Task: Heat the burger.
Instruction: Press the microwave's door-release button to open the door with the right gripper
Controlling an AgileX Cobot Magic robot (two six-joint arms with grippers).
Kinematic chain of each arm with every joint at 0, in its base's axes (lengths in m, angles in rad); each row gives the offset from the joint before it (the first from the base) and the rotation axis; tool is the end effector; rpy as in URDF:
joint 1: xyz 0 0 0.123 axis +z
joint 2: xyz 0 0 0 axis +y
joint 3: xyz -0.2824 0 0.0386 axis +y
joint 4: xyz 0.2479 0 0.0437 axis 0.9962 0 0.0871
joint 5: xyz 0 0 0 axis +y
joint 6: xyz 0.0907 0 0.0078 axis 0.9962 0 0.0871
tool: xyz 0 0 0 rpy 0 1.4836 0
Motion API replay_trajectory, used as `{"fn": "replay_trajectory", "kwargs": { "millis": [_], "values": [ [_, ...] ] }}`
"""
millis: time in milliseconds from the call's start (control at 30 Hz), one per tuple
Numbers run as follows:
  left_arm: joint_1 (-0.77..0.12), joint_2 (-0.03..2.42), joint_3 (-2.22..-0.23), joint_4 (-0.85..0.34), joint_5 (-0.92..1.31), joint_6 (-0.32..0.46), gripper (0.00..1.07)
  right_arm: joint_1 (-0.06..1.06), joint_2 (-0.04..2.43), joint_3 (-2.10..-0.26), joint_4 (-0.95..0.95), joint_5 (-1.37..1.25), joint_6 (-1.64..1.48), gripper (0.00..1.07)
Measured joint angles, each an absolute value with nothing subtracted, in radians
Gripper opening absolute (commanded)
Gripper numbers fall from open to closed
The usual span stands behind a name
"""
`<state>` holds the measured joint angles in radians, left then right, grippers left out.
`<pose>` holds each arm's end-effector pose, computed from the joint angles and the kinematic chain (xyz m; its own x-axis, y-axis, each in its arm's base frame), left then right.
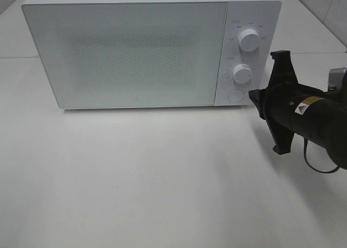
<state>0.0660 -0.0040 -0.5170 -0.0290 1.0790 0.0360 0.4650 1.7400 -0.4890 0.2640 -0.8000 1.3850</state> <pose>-0.0081 -0.0029 0.2804 -0.4533 -0.0076 -0.8913 -0.0331 0.9994 0.0083 0.2650 0.1139 0.1399 -0.2851 0.9560 -0.0693 0.3328 0.1666 0.9282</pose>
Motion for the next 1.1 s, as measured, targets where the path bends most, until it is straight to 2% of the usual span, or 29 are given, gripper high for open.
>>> {"fn": "replay_trajectory", "kwargs": {
  "millis": [333, 600, 1100],
  "values": [
    [0.066, -0.004, -0.517, -0.029, 1.079, 0.036, 1.00, 0.464, 1.906, -0.598, 0.290, -0.822, 1.385, 0.00],
    [0.066, -0.004, -0.517, -0.029, 1.079, 0.036, 1.00, 0.425, 1.956, -0.656, 0.290, -0.828, 1.385, 0.00],
    [0.066, -0.004, -0.517, -0.029, 1.079, 0.036, 1.00, 0.422, 2.024, -0.703, 0.268, -0.829, 1.388, 0.00]
  ]
}}
